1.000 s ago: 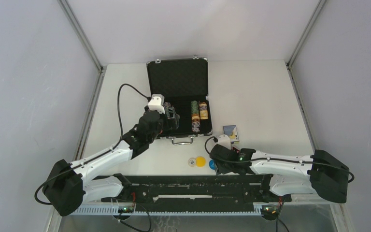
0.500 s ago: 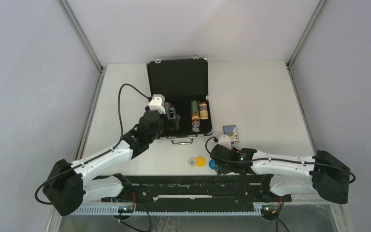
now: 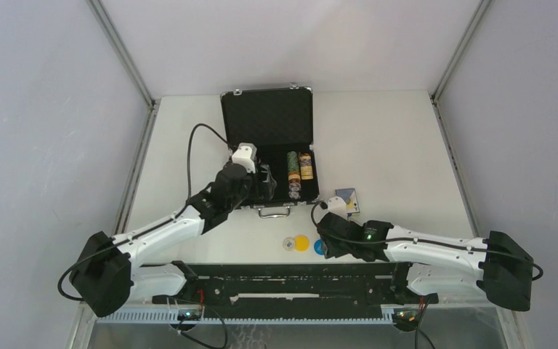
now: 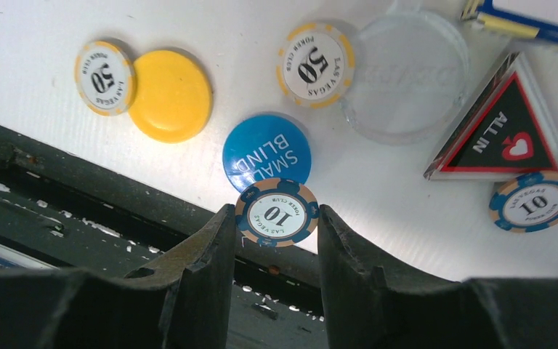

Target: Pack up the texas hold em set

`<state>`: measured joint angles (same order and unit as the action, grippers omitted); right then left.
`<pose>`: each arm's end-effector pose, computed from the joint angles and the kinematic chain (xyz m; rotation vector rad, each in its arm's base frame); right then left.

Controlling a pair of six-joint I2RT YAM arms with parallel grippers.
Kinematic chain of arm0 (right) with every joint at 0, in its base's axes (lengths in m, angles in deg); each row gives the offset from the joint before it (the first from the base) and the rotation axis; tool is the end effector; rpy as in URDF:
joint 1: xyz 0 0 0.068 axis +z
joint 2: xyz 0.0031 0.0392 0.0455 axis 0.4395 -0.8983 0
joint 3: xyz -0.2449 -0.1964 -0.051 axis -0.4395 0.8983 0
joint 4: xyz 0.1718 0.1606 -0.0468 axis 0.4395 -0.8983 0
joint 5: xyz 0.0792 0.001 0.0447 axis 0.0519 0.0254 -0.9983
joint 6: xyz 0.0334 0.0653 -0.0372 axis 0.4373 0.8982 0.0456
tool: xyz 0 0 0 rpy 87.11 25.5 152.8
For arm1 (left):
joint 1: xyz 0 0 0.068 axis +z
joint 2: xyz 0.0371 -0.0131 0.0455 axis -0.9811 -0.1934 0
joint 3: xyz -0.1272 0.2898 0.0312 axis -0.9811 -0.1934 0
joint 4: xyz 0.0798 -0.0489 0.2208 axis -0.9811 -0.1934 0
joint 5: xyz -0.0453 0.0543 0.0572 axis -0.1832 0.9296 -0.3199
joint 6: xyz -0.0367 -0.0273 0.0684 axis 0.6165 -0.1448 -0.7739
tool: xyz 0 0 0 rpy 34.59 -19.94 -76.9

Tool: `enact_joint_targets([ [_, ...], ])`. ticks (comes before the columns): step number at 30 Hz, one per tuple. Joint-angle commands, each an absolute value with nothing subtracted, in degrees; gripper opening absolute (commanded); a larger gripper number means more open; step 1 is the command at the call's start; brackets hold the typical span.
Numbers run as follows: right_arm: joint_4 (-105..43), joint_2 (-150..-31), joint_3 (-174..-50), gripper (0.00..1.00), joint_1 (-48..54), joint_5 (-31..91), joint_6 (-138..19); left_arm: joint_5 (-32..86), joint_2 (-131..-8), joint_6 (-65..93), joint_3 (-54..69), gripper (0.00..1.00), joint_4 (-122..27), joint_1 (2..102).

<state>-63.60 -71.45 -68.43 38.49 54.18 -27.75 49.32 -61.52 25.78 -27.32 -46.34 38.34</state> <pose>0.0871 0.1362 0.2015 -0.4990 2.5767 0.2556 0.2018 -0.1495 0.2769 0.1471 2.0438 -0.4561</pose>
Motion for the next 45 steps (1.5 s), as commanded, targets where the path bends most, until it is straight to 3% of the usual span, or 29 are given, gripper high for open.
enact_joint_targets([
  [1, -63.29, -69.98, -72.63, 0.44, 39.04, 56.77, -32.24, 36.84, -62.73, 27.79, -21.09, 0.82, -47.41, 38.02],
  [13, -63.66, -70.45, -77.32, 0.44, 39.02, 56.99, -38.55, 6.39, -67.1, 31.79, -13.48, 0.79, -56.81, 38.07],
  [22, -63.88, -70.03, -80.12, 0.44, 38.97, 57.8, -41.38, -7.2, -73.64, 36.89, -14.1, 0.7, -50.26, 38.05],
  [28, -61.57, -68.91, -80.82, 0.44, 39.01, 54.43, -42.34, -11.56, -77.7, 40.54, -11.71, 0.74, -50.35, 38.07],
  [35, -61.06, -68.68, -82.04, 0.44, 38.97, 55.14, -43.1, -12.41, -81.63, 42.74, -10.37, 0.62, -50.8, 38.0],
  [45, -60.71, -70.16, -83.2, 0.44, 38.97, 55.4, -44.21, -13.11, -84.85, 42.06, -8.98, 0.59, -50.88, 35.83],
])
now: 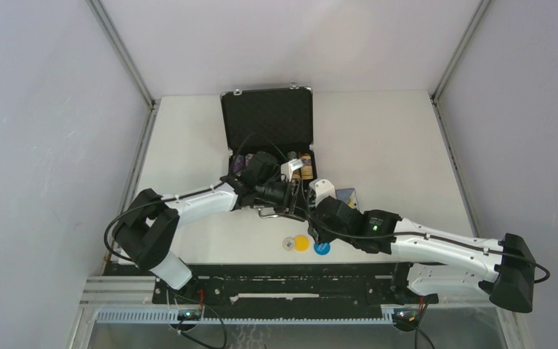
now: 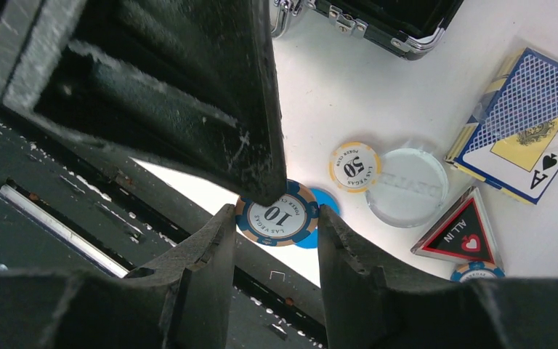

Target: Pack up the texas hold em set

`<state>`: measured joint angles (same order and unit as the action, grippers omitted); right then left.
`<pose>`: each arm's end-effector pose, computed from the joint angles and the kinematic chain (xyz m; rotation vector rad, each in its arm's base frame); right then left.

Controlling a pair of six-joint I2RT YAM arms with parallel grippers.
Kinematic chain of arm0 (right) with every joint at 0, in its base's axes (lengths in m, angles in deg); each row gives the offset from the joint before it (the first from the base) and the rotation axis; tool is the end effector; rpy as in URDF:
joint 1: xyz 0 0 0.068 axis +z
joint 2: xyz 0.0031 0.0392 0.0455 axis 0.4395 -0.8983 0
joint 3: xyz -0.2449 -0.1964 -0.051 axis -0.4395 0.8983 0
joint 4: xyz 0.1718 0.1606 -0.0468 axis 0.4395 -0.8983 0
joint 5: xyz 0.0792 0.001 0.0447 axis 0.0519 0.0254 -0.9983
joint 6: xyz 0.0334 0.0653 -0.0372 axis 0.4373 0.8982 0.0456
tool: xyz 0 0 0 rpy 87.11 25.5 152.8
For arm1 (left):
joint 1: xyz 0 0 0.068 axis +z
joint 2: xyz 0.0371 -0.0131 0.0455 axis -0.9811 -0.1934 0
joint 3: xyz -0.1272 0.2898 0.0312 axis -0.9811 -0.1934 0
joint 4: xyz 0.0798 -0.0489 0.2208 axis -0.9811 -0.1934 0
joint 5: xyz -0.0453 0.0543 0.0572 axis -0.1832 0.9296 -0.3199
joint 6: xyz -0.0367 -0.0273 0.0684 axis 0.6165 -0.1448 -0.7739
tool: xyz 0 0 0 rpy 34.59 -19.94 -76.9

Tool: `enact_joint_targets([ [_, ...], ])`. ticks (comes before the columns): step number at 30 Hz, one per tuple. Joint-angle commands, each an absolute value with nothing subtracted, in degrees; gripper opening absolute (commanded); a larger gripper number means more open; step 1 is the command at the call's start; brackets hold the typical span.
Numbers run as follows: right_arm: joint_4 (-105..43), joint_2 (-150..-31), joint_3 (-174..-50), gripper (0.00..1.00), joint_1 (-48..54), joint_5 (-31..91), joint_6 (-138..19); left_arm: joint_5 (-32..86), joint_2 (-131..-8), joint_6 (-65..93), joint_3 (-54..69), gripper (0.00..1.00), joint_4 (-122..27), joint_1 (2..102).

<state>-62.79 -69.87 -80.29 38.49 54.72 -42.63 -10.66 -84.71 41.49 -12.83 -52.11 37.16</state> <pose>0.1003 0.1624 0.2705 -0.7127 2.3044 0.3721 0.2098 -0.2556 0.2508 0.5432 2.5249 -1.5670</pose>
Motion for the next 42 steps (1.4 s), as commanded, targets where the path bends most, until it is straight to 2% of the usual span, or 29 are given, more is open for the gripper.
enact_joint_targets([
  [1, -60.71, -70.3, -83.32, 0.44, 38.97, 55.48, -44.24, -13.3, -84.91, 41.98, -8.82, 0.59, -50.95, 35.67],
  [27, -60.98, -71.11, -83.72, 0.44, 38.97, 57.32, -44.23, -14.85, -87.81, 41.1, -9.48, 0.39, -51.06, 32.65],
  [37, -60.71, -70.95, -83.73, 0.44, 38.97, 57.04, -44.21, -15.38, -89.01, 39.41, -9.47, 0.23, -51.06, 31.78],
  [42, -60.71, -70.97, -83.73, 0.44, 38.97, 56.99, -44.14, -15.48, -89.11, 39.3, -9.56, 0.12, -51.06, 31.65],
])
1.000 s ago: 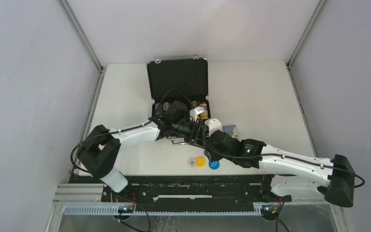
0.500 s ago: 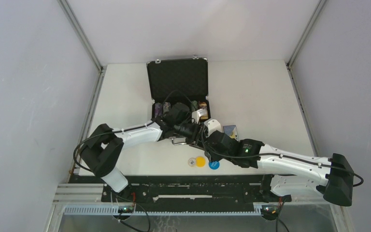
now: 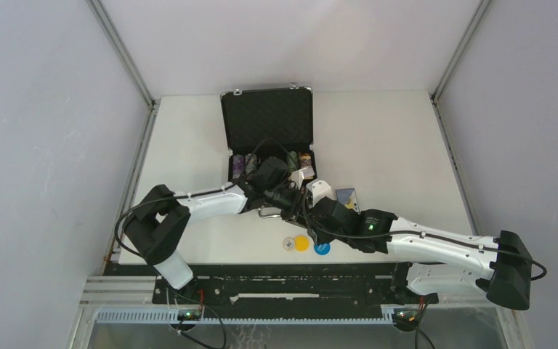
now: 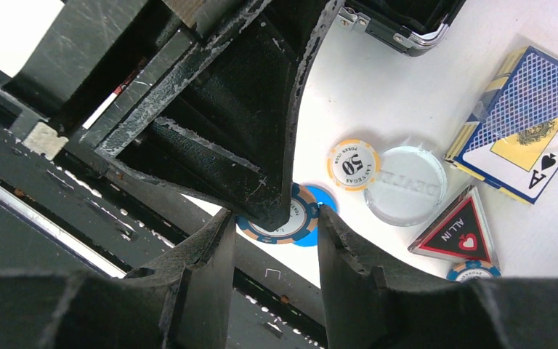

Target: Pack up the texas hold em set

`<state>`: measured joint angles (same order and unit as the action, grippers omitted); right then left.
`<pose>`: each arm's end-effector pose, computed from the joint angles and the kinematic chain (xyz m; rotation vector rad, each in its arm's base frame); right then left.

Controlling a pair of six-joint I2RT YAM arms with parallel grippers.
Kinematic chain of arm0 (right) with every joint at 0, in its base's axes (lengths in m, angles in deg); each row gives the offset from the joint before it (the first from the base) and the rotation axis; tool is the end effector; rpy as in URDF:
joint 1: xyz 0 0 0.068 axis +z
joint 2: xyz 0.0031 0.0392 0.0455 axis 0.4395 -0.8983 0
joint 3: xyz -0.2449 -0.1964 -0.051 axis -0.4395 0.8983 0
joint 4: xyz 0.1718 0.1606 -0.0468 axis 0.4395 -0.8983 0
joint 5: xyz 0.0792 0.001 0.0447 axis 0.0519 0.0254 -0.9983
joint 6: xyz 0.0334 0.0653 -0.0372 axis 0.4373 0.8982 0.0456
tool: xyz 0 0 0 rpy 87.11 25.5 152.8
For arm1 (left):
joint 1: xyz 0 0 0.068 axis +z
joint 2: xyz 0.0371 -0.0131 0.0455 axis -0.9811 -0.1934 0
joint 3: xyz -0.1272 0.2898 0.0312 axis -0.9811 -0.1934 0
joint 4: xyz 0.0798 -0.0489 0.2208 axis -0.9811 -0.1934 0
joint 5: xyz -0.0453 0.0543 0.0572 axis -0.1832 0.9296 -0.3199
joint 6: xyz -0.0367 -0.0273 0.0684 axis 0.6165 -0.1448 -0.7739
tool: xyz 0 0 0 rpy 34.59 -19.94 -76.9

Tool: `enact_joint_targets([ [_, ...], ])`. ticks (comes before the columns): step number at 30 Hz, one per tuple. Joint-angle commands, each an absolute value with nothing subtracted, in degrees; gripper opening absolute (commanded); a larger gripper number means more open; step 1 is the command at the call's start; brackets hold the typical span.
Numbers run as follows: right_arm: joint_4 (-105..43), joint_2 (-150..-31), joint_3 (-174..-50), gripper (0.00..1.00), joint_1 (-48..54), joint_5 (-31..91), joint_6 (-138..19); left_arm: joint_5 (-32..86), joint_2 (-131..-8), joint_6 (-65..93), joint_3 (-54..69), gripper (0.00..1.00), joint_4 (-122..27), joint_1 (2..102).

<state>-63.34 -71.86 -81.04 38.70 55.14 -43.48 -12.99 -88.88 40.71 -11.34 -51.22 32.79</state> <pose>0.1026 0.1678 0.2679 -0.7431 2.3162 0.3339 0.1979 -0.2823 0.2387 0.6787 2.5572 -1.6233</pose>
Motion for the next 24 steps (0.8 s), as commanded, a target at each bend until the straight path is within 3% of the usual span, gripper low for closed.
enact_joint_targets([
  [1, -60.71, -70.97, -83.72, 0.44, 38.99, 56.92, -44.1, -15.41, -89.03, 39.28, -9.57, 0.1, -51.06, 31.65],
  [3, -60.84, -70.97, -83.72, 0.44, 38.99, 56.95, -43.97, -15.39, -88.9, 39.18, -9.48, 0.01, -51.06, 31.63],
  [9, -61.06, -70.74, -83.28, 0.45, 38.97, 56.99, -43.59, -15.05, -88.22, 36.87, -8.72, 0.0, -51.4, 31.68],
  [15, -62.95, -67.5, -81.62, 0.71, 38.97, 58.27, -43.59, -13.94, -87.07, 28.82, -5.01, 0.0, -55.52, 33.85],
  [24, -66.33, -58.39, -79.62, 0.76, 34.28, 54.64, -45.41, -5.09, -89.36, 11.69, 6.07, 0.0, -69.11, 43.32],
])
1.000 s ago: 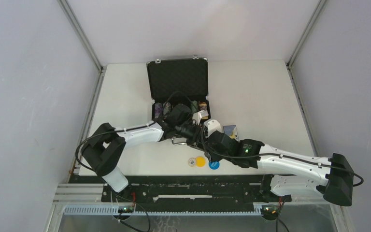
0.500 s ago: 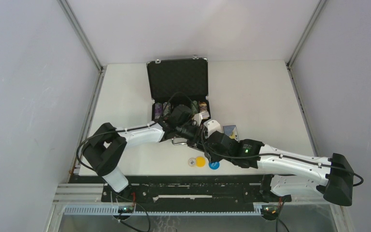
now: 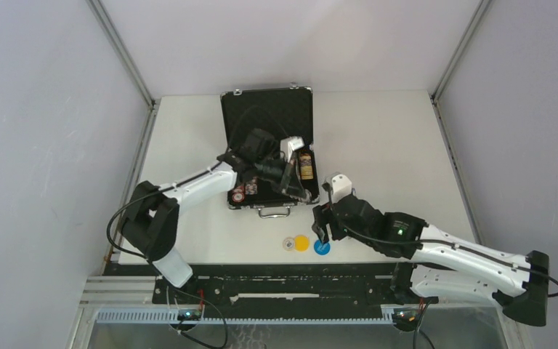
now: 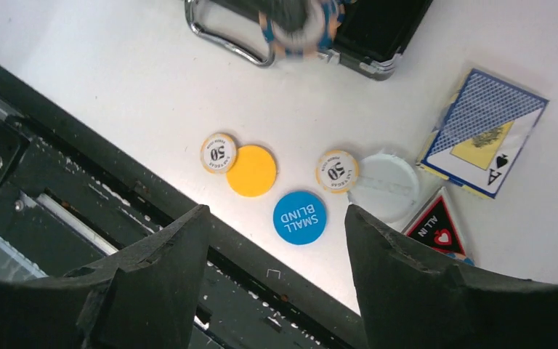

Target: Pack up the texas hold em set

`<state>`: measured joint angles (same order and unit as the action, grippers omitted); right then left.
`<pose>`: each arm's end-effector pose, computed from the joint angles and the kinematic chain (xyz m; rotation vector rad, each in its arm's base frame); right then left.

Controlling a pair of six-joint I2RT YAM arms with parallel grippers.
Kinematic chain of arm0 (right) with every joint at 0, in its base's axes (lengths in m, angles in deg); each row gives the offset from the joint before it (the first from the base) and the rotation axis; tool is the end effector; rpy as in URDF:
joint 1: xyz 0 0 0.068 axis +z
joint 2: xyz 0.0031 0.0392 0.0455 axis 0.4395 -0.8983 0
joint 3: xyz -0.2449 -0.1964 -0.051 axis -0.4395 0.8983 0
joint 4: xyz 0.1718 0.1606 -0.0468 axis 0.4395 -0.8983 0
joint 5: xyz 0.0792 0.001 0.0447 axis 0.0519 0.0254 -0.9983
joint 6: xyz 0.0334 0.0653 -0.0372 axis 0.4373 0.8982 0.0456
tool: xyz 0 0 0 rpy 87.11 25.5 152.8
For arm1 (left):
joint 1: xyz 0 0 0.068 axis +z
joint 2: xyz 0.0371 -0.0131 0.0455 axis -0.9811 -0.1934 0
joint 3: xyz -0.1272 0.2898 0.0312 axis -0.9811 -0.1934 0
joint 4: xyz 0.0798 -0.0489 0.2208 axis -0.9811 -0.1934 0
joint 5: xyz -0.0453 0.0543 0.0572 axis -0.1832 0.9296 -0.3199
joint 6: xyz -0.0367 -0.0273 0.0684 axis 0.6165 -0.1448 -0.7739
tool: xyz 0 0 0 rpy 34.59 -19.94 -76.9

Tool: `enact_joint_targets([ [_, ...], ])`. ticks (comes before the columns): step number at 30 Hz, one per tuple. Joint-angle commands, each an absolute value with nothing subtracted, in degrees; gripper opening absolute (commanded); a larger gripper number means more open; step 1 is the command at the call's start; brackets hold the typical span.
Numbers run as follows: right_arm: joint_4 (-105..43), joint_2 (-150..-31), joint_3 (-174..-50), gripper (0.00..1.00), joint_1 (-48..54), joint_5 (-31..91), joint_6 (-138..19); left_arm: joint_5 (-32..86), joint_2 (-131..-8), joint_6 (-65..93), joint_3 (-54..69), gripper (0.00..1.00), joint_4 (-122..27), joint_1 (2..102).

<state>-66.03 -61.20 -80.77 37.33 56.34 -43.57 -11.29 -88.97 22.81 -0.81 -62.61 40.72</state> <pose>0.0914 0.1319 0.2915 -0.6453 2.2195 0.4108 0.2478 -0.2605 0.2751 0.8172 2.3483 -1.4284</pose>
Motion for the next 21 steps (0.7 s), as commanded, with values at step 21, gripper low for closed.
enact_joint_targets([
  [21, -52.26, -78.5, -83.33, 0.74, 17.26, 37.31, -54.79, 13.5, -77.59, -28.95, -5.48, 0.0, -69.94, 47.29],
])
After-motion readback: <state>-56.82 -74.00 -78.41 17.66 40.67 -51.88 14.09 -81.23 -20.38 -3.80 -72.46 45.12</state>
